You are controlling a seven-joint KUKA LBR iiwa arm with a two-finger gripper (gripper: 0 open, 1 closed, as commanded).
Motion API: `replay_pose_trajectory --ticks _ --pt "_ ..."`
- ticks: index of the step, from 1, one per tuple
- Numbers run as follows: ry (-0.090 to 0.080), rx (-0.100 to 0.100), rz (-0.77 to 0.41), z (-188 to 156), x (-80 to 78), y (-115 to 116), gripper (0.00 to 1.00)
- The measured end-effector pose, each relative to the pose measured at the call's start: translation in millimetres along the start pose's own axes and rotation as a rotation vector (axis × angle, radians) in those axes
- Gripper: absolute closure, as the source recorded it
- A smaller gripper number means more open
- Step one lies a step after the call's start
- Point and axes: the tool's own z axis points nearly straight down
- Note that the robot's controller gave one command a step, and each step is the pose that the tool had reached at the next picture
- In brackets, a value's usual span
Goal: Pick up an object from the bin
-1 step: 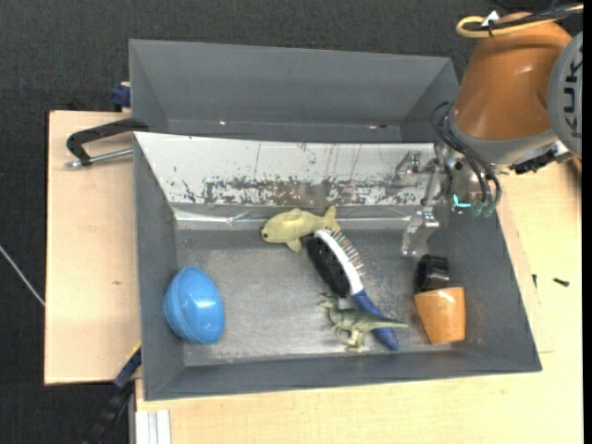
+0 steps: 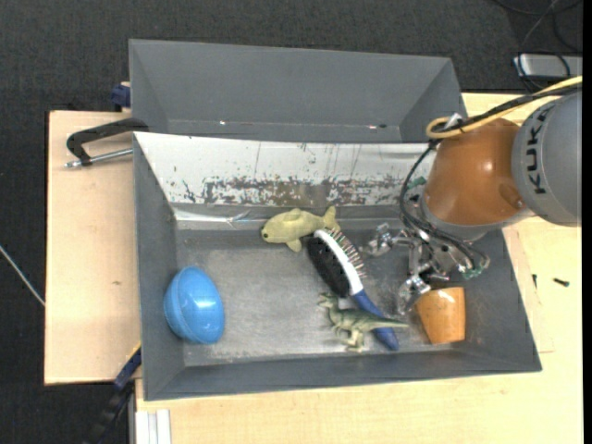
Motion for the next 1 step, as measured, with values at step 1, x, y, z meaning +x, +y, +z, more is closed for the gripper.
replay_pose_trajectory --ticks 1 --pt "-0.001 0.004 0.04 -2.9 -9.9 48.7 0.0"
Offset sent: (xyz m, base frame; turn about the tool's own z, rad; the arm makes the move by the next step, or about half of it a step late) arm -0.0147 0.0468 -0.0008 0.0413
